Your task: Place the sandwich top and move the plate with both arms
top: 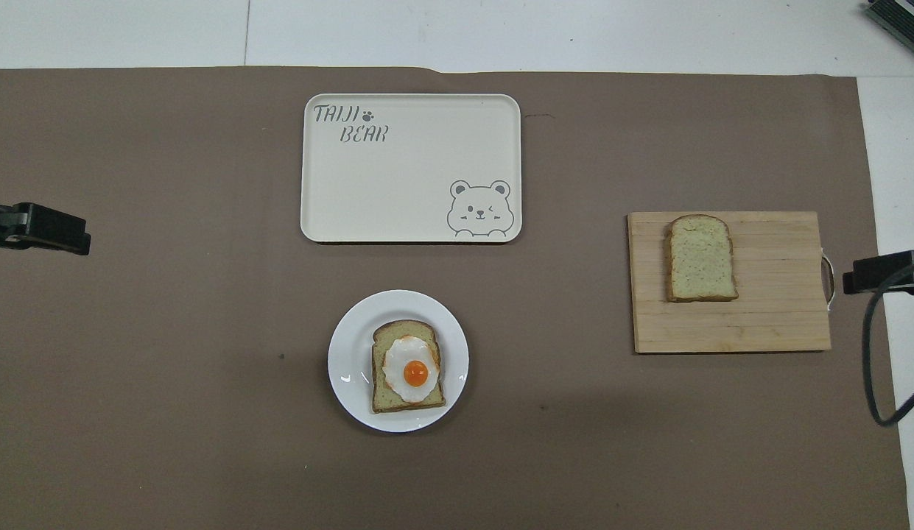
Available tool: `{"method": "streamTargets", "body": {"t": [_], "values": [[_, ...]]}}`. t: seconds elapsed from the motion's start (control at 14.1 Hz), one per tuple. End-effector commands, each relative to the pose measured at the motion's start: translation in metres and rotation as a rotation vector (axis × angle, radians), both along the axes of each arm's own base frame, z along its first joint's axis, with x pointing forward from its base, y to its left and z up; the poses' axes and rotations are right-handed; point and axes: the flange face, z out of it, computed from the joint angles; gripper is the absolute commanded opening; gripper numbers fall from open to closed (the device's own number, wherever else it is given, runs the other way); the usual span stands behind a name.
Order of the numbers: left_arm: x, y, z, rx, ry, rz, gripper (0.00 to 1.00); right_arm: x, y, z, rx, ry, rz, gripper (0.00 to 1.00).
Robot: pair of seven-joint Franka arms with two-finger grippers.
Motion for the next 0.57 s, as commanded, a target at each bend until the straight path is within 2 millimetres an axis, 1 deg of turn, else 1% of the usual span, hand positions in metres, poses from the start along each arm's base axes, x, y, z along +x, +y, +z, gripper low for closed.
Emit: {"method": "streamTargets", "body": {"t": [0.0,0.14,0.28,0.49], "values": [[-0.0067,0.0006,-0.0019,0.013,0.015,-0.004,1.00,0.0022,-0.0071,0.0064,-0.018,-0.028,0.014,1.00],[-0.0065,0.0005,-0.0004,0.013,0.011,-0.001,1.00,0.0022,-0.0077,0.0071,-0.017,-0.030,0.011,1.00],[-0.0064,0.0047,-0.0005,0.013,0.012,0.008,1.00,0.0018,-0.0102,0.0063,-0.016,-0.027,0.008,1.00],[-0.0065,0.0039,0.0002,0.013,0.010,0.007,1.00,0.0003,-0.0102,0.0085,-0.008,-0.032,0.007,1.00]]}}
